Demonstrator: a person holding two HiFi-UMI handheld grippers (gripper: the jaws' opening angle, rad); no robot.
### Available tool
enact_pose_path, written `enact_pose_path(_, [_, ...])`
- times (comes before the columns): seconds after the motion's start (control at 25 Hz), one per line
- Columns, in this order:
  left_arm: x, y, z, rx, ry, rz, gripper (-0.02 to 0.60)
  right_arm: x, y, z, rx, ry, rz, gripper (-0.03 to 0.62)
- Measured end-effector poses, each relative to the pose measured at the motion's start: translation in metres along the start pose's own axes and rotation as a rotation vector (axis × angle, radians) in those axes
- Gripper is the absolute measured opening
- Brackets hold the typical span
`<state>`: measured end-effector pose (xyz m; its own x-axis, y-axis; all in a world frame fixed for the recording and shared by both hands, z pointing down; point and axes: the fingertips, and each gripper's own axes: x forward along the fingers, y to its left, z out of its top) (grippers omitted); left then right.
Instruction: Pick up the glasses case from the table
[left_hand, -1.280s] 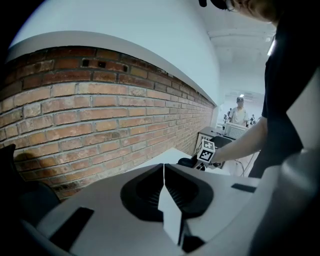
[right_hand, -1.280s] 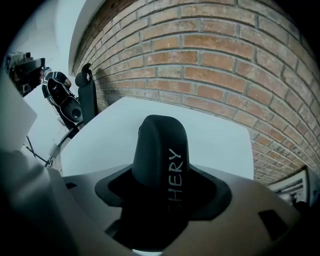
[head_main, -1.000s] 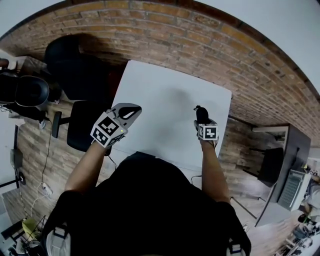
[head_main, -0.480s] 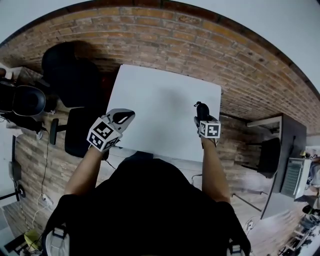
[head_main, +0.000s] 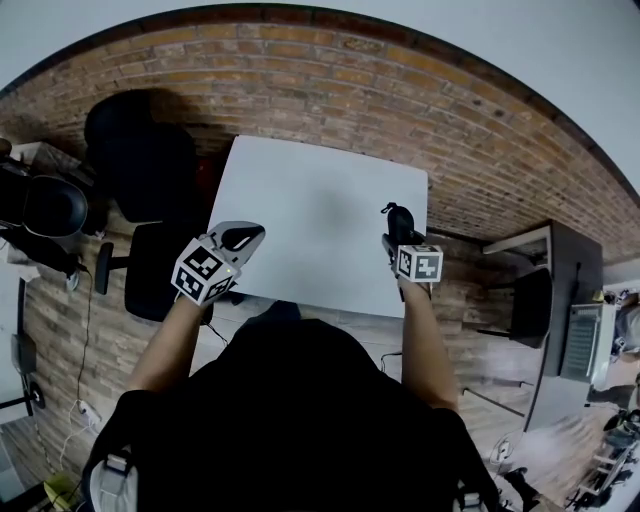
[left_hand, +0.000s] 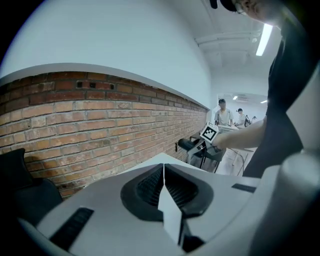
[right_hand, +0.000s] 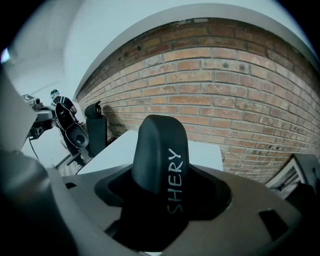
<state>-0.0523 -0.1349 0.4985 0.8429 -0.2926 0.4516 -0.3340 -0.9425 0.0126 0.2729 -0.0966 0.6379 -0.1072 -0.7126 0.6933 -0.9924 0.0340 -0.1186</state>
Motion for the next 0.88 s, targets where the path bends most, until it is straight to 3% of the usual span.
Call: enact_pose_path(0.88, [-0.037, -0.056, -0.002, 0.03, -0.022, 0.004, 0.014, -0.087, 0.036, 0.002, 0.014, -0.147, 0.067, 0.321])
